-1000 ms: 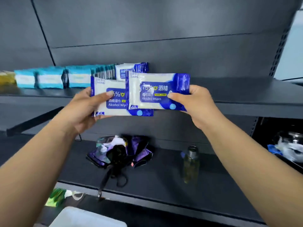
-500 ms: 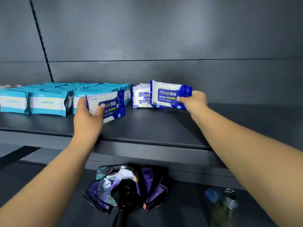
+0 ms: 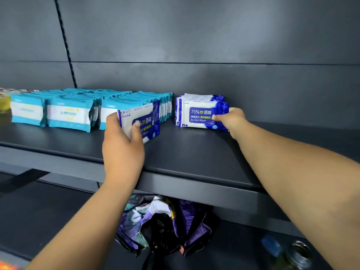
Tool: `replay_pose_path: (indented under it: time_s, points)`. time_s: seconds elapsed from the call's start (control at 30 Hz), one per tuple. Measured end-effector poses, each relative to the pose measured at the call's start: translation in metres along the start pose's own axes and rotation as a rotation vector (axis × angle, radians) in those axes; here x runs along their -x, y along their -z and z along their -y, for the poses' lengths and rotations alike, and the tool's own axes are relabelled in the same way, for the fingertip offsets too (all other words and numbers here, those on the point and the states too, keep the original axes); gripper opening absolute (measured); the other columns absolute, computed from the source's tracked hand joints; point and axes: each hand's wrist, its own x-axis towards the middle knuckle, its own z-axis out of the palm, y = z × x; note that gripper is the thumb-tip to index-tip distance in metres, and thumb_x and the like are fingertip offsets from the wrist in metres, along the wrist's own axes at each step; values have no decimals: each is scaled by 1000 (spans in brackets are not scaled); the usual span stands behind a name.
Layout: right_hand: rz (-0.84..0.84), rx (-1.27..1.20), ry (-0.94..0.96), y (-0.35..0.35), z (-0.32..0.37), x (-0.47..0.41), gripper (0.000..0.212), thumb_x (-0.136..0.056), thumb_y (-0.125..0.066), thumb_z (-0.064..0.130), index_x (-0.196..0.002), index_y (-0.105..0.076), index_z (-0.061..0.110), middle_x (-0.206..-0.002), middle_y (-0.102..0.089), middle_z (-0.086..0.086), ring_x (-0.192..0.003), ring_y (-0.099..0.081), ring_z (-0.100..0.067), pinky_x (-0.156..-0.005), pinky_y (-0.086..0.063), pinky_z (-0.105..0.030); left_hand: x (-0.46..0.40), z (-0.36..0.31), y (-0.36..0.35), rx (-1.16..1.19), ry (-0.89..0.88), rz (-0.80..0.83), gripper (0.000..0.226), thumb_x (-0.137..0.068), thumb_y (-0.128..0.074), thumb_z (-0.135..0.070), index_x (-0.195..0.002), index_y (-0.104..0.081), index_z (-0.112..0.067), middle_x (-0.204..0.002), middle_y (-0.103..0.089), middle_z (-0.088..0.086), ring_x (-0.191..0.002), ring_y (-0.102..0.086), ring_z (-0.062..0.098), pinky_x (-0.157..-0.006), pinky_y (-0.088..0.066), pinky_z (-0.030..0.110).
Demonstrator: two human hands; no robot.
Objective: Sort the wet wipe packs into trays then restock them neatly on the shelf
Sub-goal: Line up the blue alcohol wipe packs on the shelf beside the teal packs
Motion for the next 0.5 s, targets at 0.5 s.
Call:
replay_pose_path:
  time_s: [0.5]
  points:
    - [-50,245,118,-12,-6,-5,46,-80,-72,26,-117,-56,5,-121,-59,-9,-110,-56,-26,-88,-44,-32,9,-12,4,-2,-19,11,27,-92,-56,-23,-113,-53,-7,-92,-49,-9,-83,-48,16,-65,-27,16]
